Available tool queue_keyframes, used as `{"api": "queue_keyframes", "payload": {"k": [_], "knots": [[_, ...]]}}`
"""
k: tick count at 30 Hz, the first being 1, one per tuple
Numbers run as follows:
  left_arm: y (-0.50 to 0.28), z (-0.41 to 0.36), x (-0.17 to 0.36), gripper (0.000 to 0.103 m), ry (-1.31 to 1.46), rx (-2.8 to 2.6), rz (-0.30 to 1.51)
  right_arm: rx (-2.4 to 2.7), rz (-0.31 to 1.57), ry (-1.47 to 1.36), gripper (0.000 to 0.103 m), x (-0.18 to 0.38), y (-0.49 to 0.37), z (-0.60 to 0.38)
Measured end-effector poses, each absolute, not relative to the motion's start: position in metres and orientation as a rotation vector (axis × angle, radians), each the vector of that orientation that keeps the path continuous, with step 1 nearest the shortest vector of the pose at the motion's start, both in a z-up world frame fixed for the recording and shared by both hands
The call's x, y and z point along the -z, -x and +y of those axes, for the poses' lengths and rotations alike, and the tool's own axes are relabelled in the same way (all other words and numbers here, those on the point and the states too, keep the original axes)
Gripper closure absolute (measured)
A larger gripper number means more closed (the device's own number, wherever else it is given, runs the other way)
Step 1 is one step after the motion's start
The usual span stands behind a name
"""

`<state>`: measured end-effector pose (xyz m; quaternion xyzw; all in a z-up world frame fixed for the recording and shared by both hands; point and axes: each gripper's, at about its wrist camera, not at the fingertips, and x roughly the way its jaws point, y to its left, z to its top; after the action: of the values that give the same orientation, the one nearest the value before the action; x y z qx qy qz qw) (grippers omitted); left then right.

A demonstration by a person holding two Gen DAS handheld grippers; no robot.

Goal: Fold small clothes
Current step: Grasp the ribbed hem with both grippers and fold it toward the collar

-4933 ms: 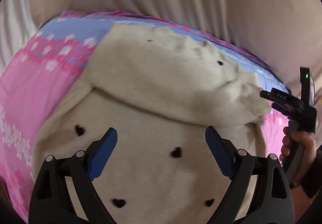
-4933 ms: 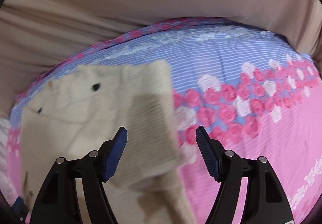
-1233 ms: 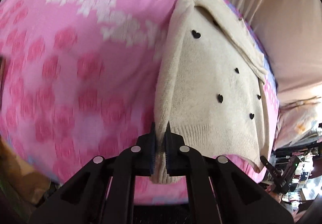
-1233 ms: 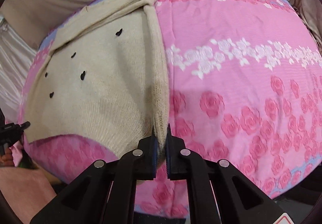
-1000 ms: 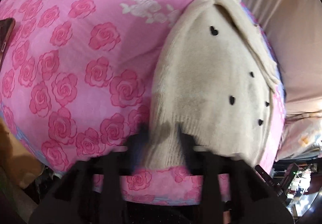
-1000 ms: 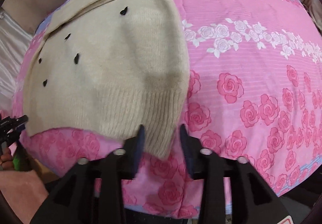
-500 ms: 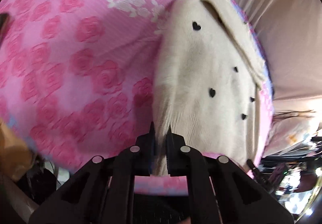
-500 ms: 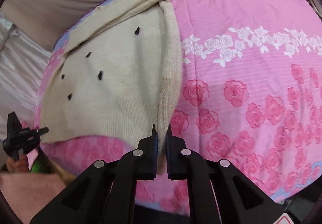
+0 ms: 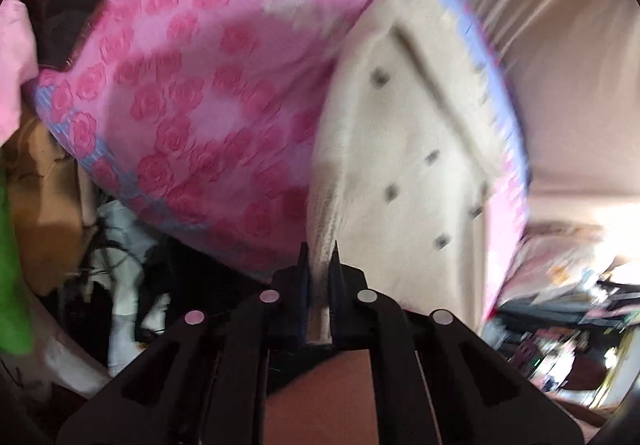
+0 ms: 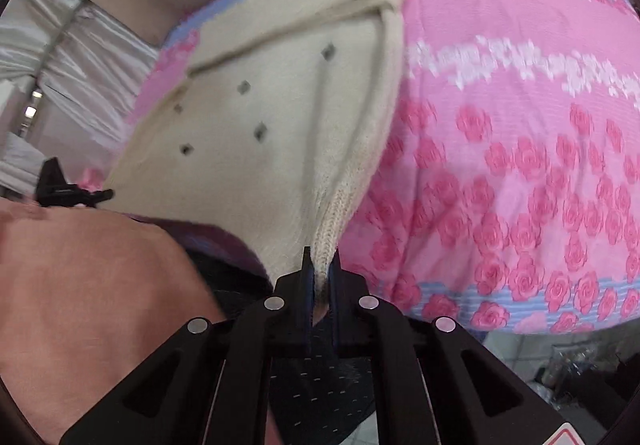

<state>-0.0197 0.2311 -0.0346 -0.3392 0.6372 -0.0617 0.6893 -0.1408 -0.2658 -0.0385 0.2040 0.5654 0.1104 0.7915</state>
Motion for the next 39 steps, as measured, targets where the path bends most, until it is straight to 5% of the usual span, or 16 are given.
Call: {"api": "queue_keyframes", "payload": {"k": [6, 13, 23, 29, 31, 36, 39], "knots": [[-0.057, 0.215, -0.042, 0.097, 0.817, 0.227, 1.139, -0.203, 0.853, -0.448, 0.098, -0.054, 0.078, -0.310], [-0.202, 0.175, -0.067, 0.097, 0.672, 0.231, 0.960, -0.124, 0.702, -0.492, 0.097, -0.053, -0.073, -0.350], [-0.390, 0.116, 0.057, 0.096, 0.482, 0.046, 1.148, 0.065, 0.955, -0.547, 0.093, 0.062, -0.259, -0.366], [-0.407, 0.118, 0.109, 0.090, 0.537, -0.007, 1.198, 0.142, 0.889, -0.687, 0.070, 0.080, -0.259, -0.389], [-0.400, 0.123, 0.099, 0.081, 0.525, 0.007, 1.169, 0.133, 0.813, -0.715, 0.065, 0.066, -0.239, -0.393], [-0.356, 0.115, 0.048, 0.039, 0.326, -0.009, 0.981, -0.033, 0.879, -0.530, 0.068, 0.056, -0.219, -0.337], [-0.362, 0.098, 0.064, 0.033, 0.254, 0.023, 1.028, -0.038, 1.001, -0.479, 0.070, 0.096, -0.231, -0.316]]}}
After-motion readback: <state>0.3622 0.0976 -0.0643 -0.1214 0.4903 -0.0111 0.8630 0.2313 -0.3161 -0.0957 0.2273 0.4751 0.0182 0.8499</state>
